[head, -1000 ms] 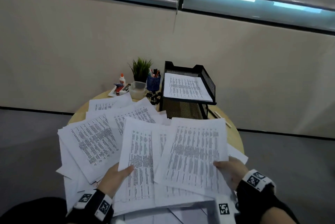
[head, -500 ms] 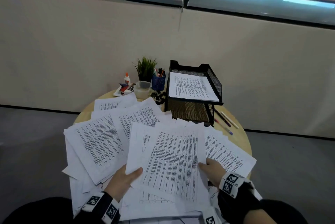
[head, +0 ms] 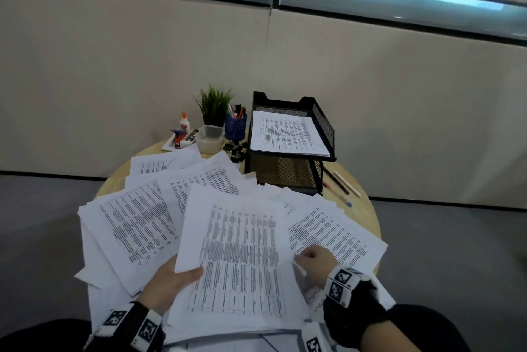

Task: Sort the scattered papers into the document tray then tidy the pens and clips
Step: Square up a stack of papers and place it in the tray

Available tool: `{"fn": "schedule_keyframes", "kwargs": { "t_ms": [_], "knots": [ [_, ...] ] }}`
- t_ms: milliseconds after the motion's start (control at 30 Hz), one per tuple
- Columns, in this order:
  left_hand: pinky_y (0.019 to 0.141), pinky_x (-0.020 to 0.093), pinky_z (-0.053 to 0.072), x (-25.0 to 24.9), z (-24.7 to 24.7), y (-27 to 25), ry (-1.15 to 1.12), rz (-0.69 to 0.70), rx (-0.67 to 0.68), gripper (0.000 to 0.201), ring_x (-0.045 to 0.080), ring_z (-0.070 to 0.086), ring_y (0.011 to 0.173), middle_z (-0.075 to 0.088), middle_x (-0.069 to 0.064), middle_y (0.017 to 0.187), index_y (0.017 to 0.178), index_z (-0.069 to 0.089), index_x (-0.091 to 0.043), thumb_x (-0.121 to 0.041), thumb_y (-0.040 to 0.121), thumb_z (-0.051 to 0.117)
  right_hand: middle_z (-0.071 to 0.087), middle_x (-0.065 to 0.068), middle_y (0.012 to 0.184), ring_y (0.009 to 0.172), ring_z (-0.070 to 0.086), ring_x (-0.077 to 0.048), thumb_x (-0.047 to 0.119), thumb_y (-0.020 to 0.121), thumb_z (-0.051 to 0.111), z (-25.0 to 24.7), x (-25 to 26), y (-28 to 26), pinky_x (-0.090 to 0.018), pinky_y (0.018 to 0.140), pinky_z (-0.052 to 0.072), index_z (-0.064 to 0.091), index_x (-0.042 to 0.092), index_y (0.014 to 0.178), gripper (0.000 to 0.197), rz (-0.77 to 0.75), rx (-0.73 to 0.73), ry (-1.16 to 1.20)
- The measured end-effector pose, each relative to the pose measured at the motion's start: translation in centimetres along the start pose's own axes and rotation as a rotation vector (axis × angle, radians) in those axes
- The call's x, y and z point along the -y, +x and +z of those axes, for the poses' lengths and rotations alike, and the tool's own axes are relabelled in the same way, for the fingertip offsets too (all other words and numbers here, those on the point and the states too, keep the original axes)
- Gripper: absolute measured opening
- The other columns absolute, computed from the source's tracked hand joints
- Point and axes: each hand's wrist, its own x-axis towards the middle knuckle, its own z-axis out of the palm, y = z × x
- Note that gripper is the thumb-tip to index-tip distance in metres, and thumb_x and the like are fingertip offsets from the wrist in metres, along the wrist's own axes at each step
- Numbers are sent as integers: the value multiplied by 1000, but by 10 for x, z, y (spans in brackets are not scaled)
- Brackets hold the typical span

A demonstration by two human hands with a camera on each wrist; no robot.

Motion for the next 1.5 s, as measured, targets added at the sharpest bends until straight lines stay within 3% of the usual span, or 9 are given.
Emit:
{"fn": "schedule_keyframes", "kwargs": {
  "t_ms": [133, 233, 367, 600, 800, 900, 1033, 1200, 1500],
  "knots": [
    [99, 37, 37, -4, -23, 6, 2, -6, -56, 51, 25, 53, 110, 56, 13, 127, 133, 47, -2, 4, 84, 61, 53, -8, 91, 70, 51, -23, 28, 74, 65, -30, -30, 4, -26, 56, 41, 47, 15, 91, 28, 262, -149, 53],
    [105, 43, 36, -3, -34, 12, -9, -9, -113, 50, 30, 54, 115, 56, 17, 127, 131, 48, 1, 5, 84, 61, 33, -2, 70, 59, 35, -17, 27, 74, 70, -42, -53, 5, -24, 52, 31, 40, 12, 85, 35, 350, -208, 79],
    [107, 44, 35, 0, -37, 15, -22, -6, -148, 51, 30, 53, 115, 56, 19, 128, 131, 48, 3, 5, 83, 62, 55, -14, 89, 83, 54, -28, 20, 79, 71, -53, -60, 7, -30, 73, 42, 52, -2, 117, 48, 358, -245, 184],
    [104, 38, 34, 3, -33, 15, -55, 0, -140, 50, 25, 51, 112, 56, 14, 127, 131, 48, 2, 7, 83, 61, 40, -23, 143, 123, 47, -39, 0, 83, 66, -71, -55, 6, -40, 86, 45, 20, -1, 147, 79, 338, -343, 445],
    [100, 36, 34, 4, -31, 14, -75, -4, -136, 49, 23, 50, 109, 55, 20, 129, 131, 47, 3, 9, 84, 59, 48, -19, 136, 117, 51, -35, 6, 91, 54, -61, -62, 11, -32, 94, 42, 41, -4, 136, 48, 322, -208, 237],
    [100, 37, 35, 4, -32, 15, -81, -6, -137, 49, 24, 51, 110, 55, 19, 129, 131, 48, 3, 9, 84, 59, 54, -13, 125, 91, 56, -28, 5, 97, 39, -66, -60, 5, -30, 76, 43, 41, 4, 136, 39, 229, -296, 222],
    [99, 36, 34, 5, -31, 15, -51, 8, -150, 49, 23, 50, 109, 56, 15, 125, 131, 47, 3, 8, 84, 60, 51, -5, 138, 121, 52, -27, 22, 97, 46, -67, -48, 2, -30, 98, 40, 48, 20, 136, 39, 109, -337, 64],
    [102, 39, 35, 8, -32, 16, -28, 8, -161, 50, 24, 51, 109, 56, 19, 129, 131, 48, 2, 7, 84, 61, 61, -10, 97, 83, 56, -26, 12, 90, 49, -54, -43, 6, -27, 69, 43, 57, 7, 109, 21, 132, -260, -91],
    [107, 44, 35, 6, -39, 20, -42, -12, -163, 51, 31, 54, 117, 58, 18, 126, 130, 51, 1, 4, 81, 65, 59, -18, 83, 77, 56, -33, 3, 90, 48, -92, -64, -5, -40, 75, 48, 61, -3, 94, 15, 234, -471, 192]
  ]
}}
